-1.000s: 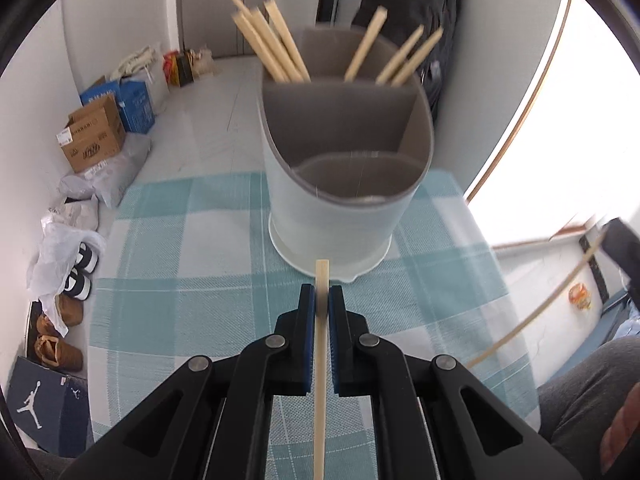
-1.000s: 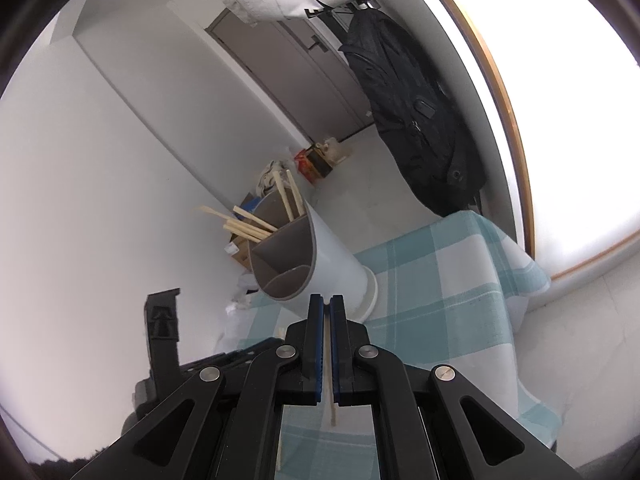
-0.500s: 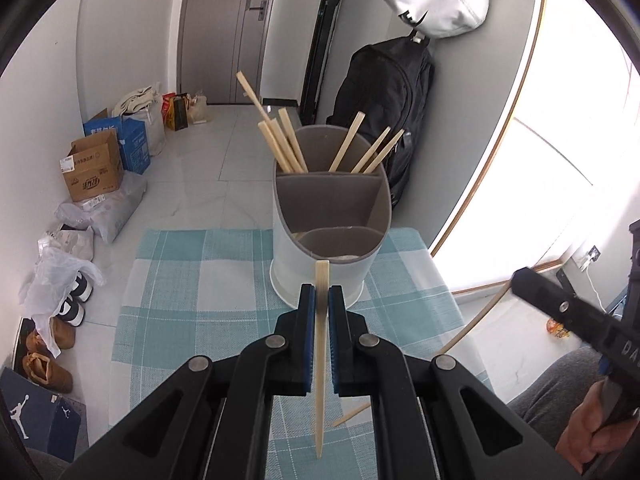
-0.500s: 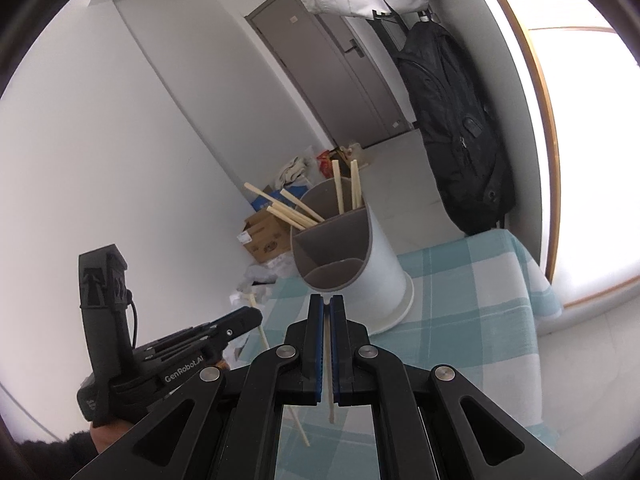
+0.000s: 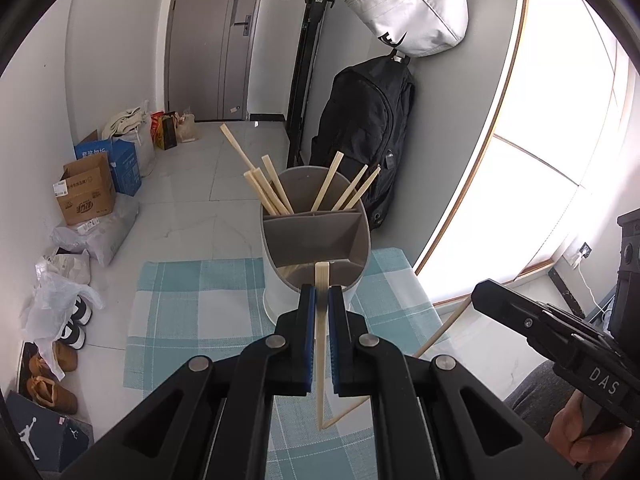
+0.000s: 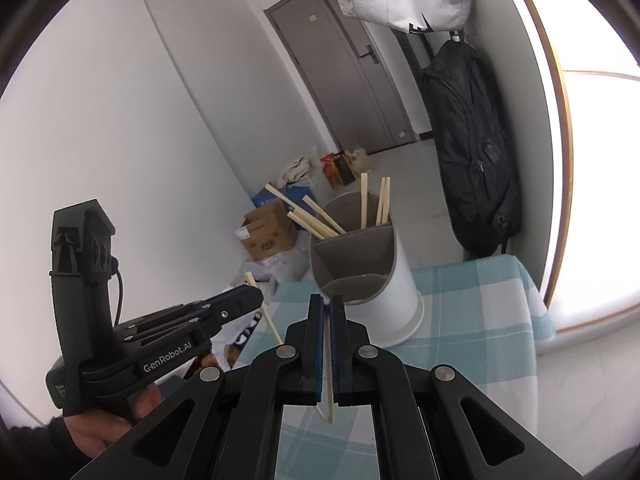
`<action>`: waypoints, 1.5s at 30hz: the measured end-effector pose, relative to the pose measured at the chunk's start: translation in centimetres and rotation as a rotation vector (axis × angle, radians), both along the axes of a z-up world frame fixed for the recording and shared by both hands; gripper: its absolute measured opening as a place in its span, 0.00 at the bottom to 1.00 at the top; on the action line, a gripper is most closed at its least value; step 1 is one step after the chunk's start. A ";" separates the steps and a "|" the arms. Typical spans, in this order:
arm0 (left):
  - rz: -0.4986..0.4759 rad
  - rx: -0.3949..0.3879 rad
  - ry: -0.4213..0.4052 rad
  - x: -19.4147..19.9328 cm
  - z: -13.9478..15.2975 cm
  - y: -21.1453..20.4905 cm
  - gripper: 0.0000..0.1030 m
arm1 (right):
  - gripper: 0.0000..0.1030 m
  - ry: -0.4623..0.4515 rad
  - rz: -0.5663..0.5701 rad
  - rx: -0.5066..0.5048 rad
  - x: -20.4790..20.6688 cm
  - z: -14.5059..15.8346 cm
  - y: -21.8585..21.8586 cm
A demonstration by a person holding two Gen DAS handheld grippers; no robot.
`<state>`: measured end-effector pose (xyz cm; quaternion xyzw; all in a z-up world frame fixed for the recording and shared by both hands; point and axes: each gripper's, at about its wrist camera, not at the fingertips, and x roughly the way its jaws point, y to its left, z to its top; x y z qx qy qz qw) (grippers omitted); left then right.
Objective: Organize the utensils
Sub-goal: 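Lift both held chopsticks up over the white utensil holder, then lower both chopsticks into the holder and open both grippers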
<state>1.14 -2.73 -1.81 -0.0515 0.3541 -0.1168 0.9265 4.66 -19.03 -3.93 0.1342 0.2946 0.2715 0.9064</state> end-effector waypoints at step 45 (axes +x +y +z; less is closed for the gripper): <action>0.082 -0.057 -0.111 13.9 9.1 1.8 0.02 | 0.02 -0.118 -0.011 -0.108 16.4 13.1 2.2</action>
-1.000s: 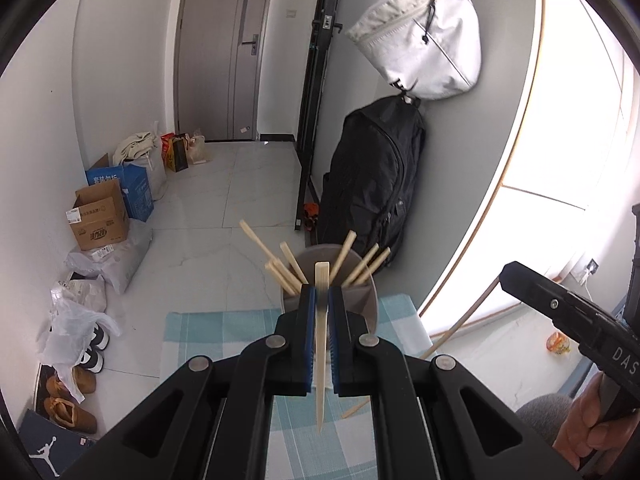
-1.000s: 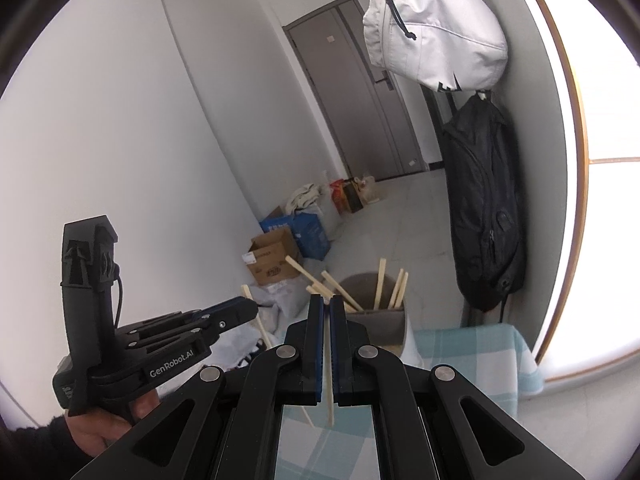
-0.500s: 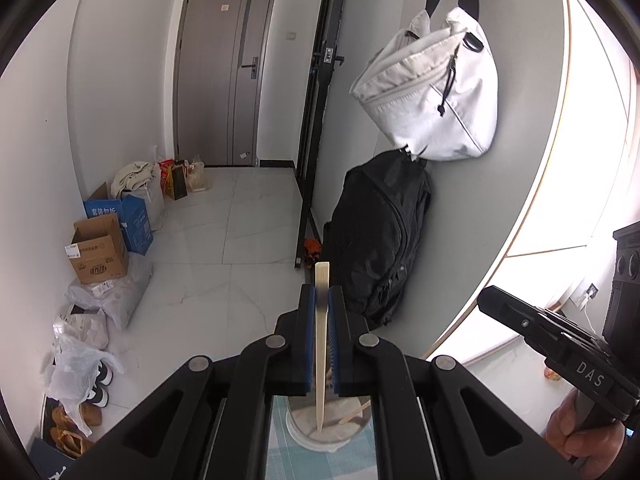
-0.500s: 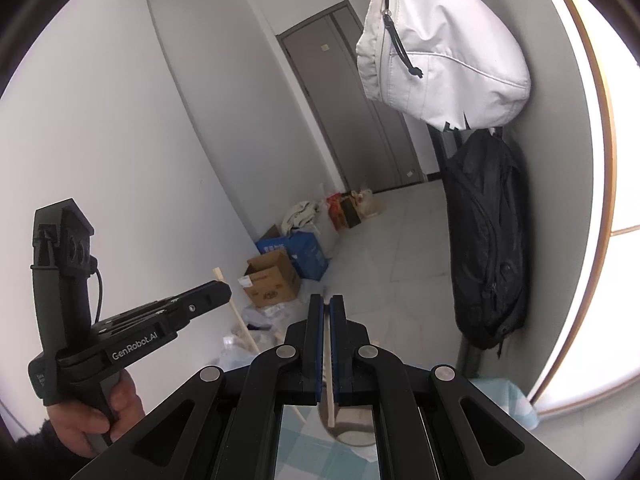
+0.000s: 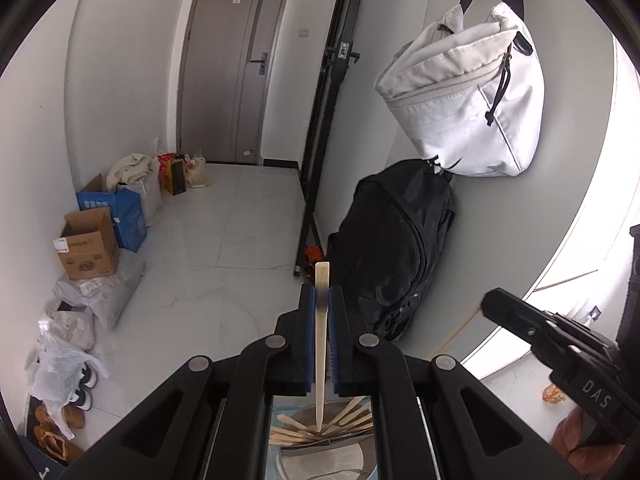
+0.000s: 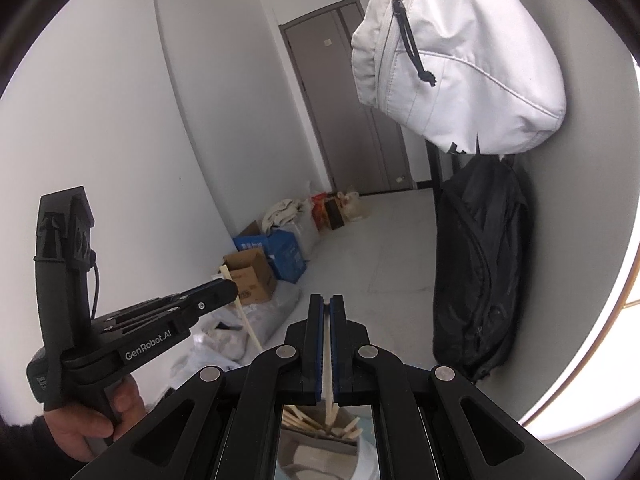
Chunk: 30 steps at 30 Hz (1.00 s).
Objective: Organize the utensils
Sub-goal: 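Lower both chopsticks into the holder and open both grippers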
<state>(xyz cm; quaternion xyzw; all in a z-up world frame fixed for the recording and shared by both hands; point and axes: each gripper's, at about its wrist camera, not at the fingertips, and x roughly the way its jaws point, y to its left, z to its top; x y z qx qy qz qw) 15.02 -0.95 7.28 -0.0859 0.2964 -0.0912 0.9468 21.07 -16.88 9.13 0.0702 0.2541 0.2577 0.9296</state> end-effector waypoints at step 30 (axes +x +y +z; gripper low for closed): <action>-0.112 0.037 0.094 -0.4 -6.2 -0.9 0.02 | 0.03 0.134 0.081 -0.089 1.3 -9.1 2.9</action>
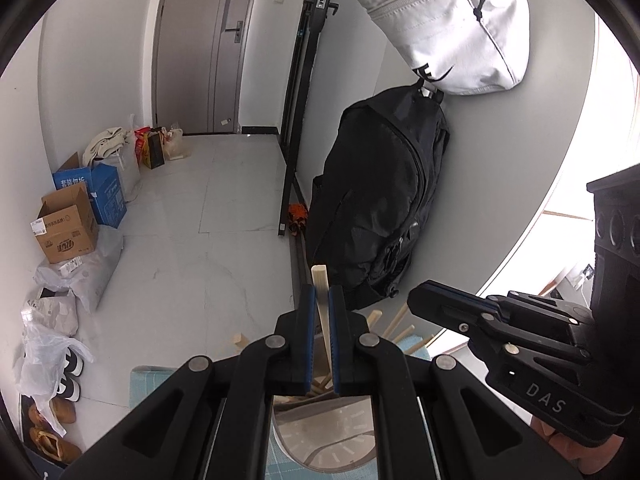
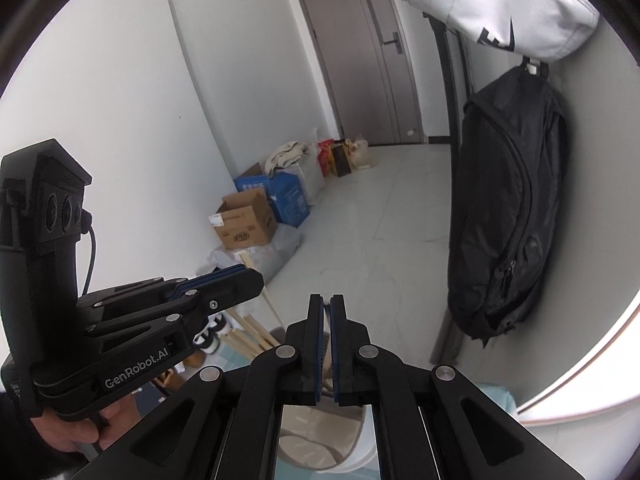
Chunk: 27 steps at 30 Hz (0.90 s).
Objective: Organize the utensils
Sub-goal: 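Lower both chopsticks into the holder and open both grippers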
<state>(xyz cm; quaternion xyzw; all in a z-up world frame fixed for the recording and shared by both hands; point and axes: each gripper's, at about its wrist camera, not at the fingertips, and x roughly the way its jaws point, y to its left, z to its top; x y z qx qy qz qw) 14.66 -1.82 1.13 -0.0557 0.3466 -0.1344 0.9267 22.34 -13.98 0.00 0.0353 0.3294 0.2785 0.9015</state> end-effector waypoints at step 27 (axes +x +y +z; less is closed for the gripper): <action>0.016 -0.080 -0.024 -6.4 5.1 1.7 0.43 | 0.41 -0.016 -0.069 0.163 -7.2 2.5 -4.6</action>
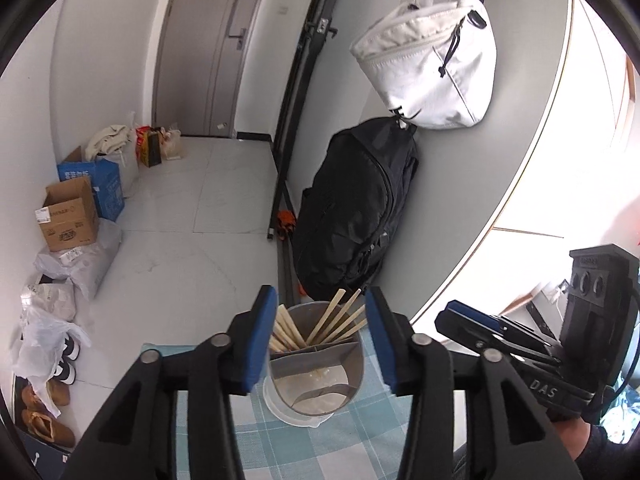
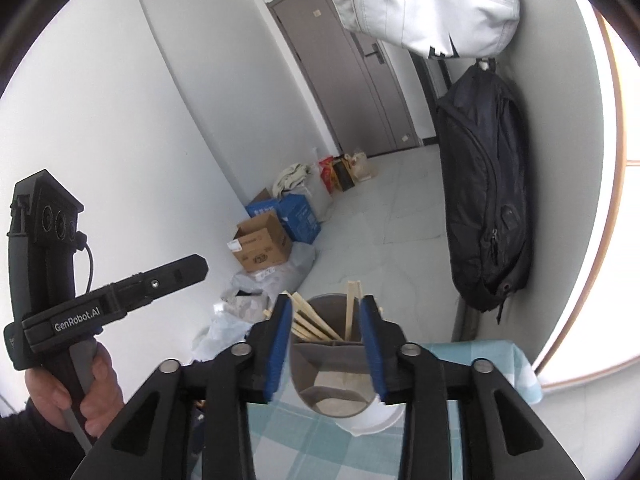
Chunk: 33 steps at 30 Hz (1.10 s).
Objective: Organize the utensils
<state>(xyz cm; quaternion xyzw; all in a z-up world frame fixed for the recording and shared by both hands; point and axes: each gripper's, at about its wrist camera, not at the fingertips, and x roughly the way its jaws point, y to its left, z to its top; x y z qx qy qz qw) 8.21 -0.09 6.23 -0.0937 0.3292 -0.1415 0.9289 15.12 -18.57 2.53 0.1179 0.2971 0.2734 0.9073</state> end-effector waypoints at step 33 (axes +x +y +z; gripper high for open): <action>0.238 0.139 -0.141 -9.9 -5.5 0.7 0.81 | 0.97 -0.319 -0.041 -0.068 -14.0 -3.0 -0.7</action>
